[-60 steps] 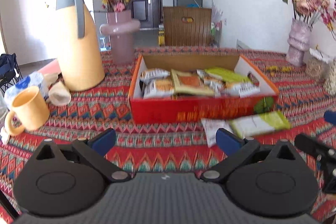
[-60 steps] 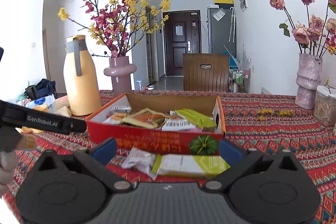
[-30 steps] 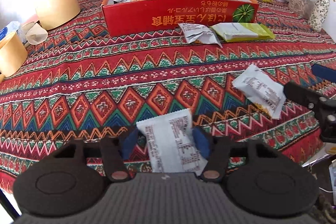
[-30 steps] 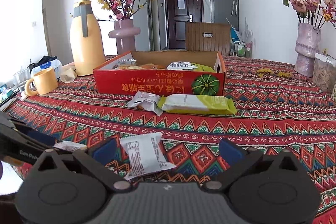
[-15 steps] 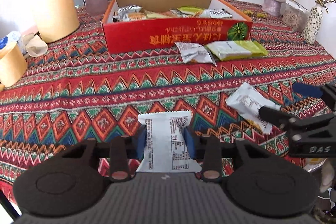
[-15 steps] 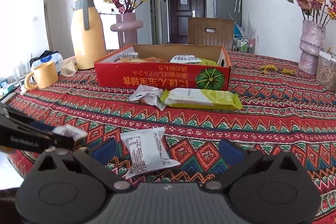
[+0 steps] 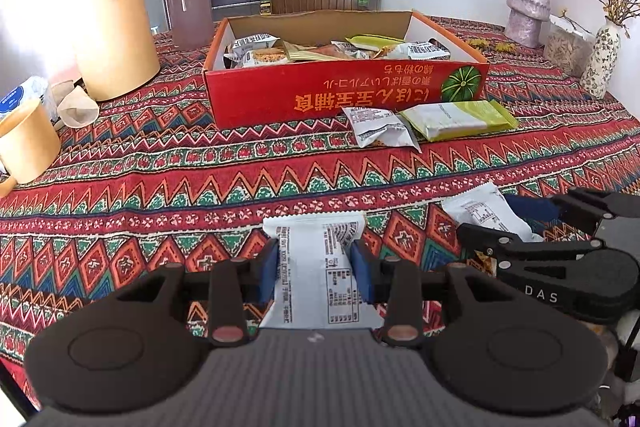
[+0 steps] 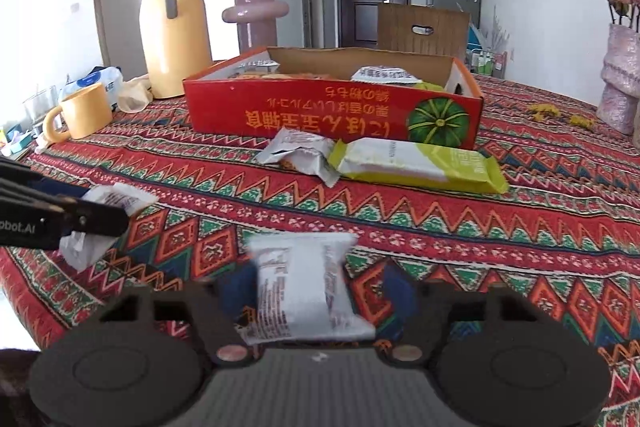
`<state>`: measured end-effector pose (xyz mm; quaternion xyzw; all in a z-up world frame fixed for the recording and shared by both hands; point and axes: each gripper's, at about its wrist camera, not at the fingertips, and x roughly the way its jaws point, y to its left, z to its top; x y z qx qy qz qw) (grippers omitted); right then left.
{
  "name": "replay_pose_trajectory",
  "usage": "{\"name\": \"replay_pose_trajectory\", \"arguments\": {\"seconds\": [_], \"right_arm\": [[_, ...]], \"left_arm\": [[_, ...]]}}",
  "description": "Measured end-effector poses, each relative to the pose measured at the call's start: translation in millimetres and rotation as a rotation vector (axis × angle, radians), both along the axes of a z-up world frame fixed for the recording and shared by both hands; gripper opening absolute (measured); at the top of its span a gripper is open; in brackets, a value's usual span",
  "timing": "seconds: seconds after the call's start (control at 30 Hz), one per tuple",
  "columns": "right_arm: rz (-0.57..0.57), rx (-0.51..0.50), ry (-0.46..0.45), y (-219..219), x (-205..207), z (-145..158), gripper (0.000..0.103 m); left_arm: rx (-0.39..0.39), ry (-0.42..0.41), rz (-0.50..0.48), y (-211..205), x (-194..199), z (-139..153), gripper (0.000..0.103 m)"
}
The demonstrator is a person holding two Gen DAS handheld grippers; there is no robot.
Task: Organize snacks
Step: 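Grasp a second white wrapped packet with the right tool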
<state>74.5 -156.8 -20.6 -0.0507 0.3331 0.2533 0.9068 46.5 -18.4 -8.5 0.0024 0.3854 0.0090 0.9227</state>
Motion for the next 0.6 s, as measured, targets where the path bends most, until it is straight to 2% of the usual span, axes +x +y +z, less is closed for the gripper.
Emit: {"name": "replay_pose_trajectory", "arguments": {"seconds": [0.03, 0.23, 0.6], "right_arm": [[0.005, 0.001, 0.000, 0, 0, 0, 0.049], [0.015, 0.026, 0.008, -3, -1, 2, 0.040], [-0.005, 0.055, -0.040, -10, -2, 15, 0.040]], "left_arm": [[-0.001, -0.001, -0.002, 0, 1, 0, 0.039], [-0.002, -0.010, -0.001, 1, 2, 1, 0.039], [-0.022, -0.046, 0.011, 4, 10, 14, 0.039]]}}
